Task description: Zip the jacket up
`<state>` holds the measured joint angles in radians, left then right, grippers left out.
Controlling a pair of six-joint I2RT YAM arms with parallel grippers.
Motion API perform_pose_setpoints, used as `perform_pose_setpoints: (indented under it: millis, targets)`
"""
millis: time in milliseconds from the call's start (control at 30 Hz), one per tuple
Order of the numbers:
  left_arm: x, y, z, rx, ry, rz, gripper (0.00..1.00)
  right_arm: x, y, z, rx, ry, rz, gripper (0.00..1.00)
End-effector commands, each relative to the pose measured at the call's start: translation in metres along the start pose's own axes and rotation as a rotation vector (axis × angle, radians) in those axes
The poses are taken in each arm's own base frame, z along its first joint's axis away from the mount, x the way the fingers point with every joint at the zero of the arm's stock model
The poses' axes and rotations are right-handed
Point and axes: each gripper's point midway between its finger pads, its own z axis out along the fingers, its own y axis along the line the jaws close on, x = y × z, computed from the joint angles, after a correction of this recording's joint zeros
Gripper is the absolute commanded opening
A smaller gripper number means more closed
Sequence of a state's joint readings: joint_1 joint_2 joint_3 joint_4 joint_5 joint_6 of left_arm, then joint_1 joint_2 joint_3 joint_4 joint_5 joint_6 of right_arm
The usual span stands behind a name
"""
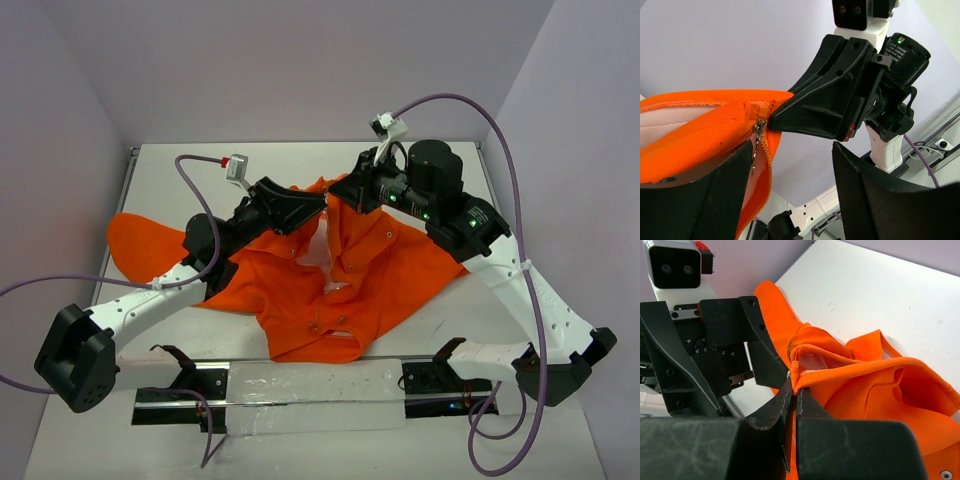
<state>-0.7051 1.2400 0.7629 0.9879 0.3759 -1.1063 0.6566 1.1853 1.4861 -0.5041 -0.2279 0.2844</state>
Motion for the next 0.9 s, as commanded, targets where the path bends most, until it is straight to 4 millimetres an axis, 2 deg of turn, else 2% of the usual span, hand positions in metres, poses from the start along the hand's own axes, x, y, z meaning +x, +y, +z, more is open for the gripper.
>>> perform_pose_setpoints:
  millis: [0,100,400,600,867]
  targets:
    - [-0.008,-0.024,-0.003,0.095,-0.025,0.021,0.66,-0.030,0.009,-0.006,-0.023,-0.089,-0.038,0.00]
    - [-0.006,-0.022,-0.003,0.090,-0.021,0.023,0.61,-0.030,0.009,-0.007,-0.022,-0.092,-0.040,0.00]
    - [-0.001,-0.013,-0.003,0.067,-0.001,0.017,0.57,-0.033,0.012,-0.006,-0.036,-0.096,-0.038,0.00]
    - [0.002,-0.008,-0.006,0.060,-0.008,0.012,0.40,-0.035,0.015,-0.008,-0.047,-0.103,-0.038,0.00]
    - [0.003,-0.003,-0.003,0.044,0.000,0.013,0.29,-0.034,0.015,-0.008,-0.048,-0.101,-0.037,0.00]
